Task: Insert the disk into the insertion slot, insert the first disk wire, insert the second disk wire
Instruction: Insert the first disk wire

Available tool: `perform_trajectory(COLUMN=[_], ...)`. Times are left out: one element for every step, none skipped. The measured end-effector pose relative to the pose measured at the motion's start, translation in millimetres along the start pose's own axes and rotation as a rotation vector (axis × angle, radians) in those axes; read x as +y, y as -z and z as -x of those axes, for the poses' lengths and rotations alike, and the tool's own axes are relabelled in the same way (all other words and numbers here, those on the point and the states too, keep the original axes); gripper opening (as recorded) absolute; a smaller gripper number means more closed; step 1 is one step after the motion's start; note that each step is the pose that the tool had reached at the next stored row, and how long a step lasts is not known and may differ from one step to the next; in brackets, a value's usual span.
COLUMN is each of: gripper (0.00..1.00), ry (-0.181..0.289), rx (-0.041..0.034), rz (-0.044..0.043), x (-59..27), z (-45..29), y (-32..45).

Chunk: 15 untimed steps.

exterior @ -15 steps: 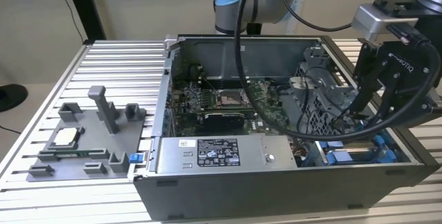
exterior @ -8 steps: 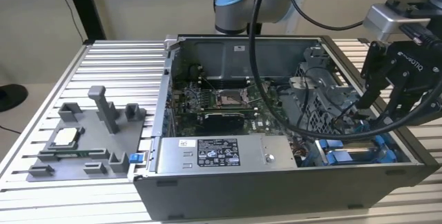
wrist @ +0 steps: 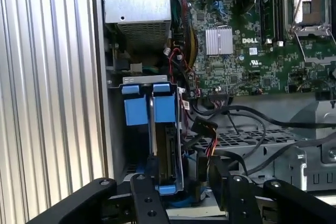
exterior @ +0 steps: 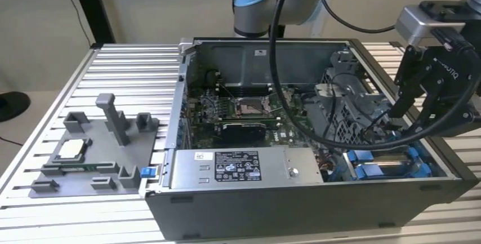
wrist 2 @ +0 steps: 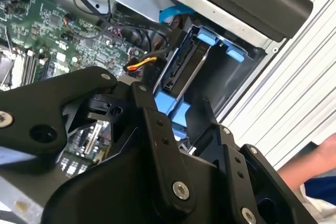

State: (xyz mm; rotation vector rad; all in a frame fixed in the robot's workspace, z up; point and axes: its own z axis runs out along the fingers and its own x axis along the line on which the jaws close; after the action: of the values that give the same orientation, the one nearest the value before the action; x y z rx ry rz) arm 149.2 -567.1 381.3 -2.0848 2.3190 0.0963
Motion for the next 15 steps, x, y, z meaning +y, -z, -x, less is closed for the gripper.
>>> perform_trajectory(gripper=[1.00,1.00,1.00,1.00,1.00,1.00,1.00,1.00,1.00,1.00,1.00,1.00,1.00,1.00,1.00], ry=[-0.006,-0.012,-0.015,-0.017,-0.018,-0.019,-0.020,-0.022,-0.023,-0.024,-0.025,-0.025,-0.025,-0.025,-0.025], rx=[-0.0058,-0.0115,-0.0160,-0.0189,-0.0206,-0.0222,-0.0238,-0.0250,-0.0253,-0.0252,-0.0252,-0.0252,-0.0252,-0.0251,-0.0253], rz=[0.0002,0.0005,0.0008,0.0010,0.0011,0.0012,0.0013,0.0013,0.0013,0.0012,0.0012,0.0011,0.0011,0.0014,0.0023], x=[-0.3,-0.6,-1.0,-1.7,-2.2,-2.9,-3.7,-4.2,-4.9,-5.0,-5.0,-5.0,-5.0,-5.0,-5.1], z=[0.0,0.1,0.2,0.8,1.4,2.1,2.7,3.2,3.8,4.3,4.3,4.3,4.3,4.3,4.4], y=[-0.2,-0.5,-1.0,-1.7,-2.2,-2.7,-3.5,-4.2,-4.8,-5.0,-5.0,-5.0,-5.0,-5.0,-5.1])
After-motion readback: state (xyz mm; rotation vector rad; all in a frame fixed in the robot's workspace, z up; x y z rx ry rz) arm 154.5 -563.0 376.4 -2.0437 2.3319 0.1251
